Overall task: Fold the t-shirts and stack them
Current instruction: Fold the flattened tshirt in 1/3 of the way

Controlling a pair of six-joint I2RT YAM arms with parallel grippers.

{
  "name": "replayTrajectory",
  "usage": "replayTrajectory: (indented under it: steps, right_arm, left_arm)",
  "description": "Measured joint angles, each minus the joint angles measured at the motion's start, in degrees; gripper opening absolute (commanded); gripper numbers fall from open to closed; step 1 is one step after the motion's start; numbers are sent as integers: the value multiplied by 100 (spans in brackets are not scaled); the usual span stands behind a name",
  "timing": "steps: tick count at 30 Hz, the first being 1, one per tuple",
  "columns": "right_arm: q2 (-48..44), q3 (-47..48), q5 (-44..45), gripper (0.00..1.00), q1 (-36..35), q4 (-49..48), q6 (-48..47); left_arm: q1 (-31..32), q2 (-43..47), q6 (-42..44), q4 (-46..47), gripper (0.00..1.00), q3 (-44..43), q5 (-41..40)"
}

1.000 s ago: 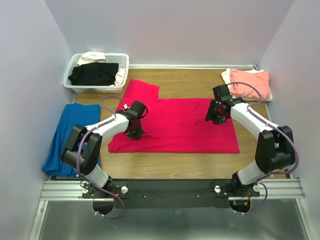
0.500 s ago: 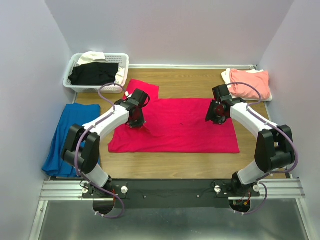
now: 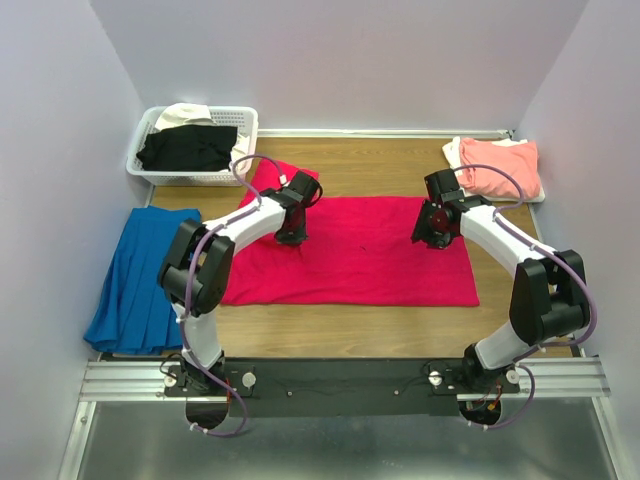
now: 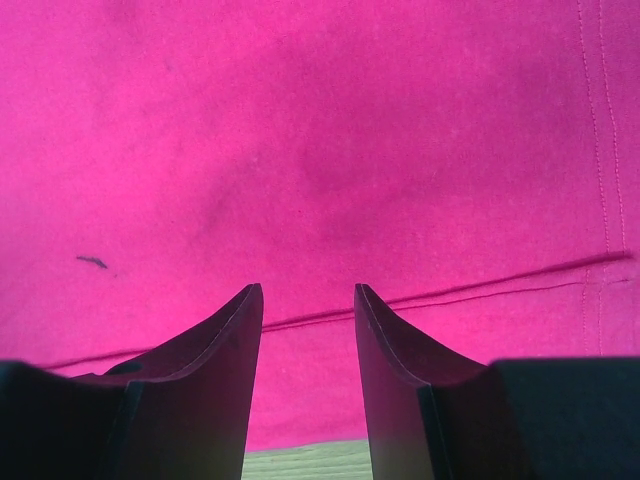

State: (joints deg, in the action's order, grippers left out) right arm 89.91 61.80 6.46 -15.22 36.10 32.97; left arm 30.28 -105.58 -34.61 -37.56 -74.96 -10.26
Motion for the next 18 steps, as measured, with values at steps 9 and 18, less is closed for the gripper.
replayTrajectory:
  steps: [9,18]
  right_arm:
    - [0,0,9,50,0,0,42]
    - [61,0,13,51,0,0,61]
  left_arm:
    - [374,-278,527,59,0,-192,-396]
    - [466,-275,678,4,51,-461,-1364]
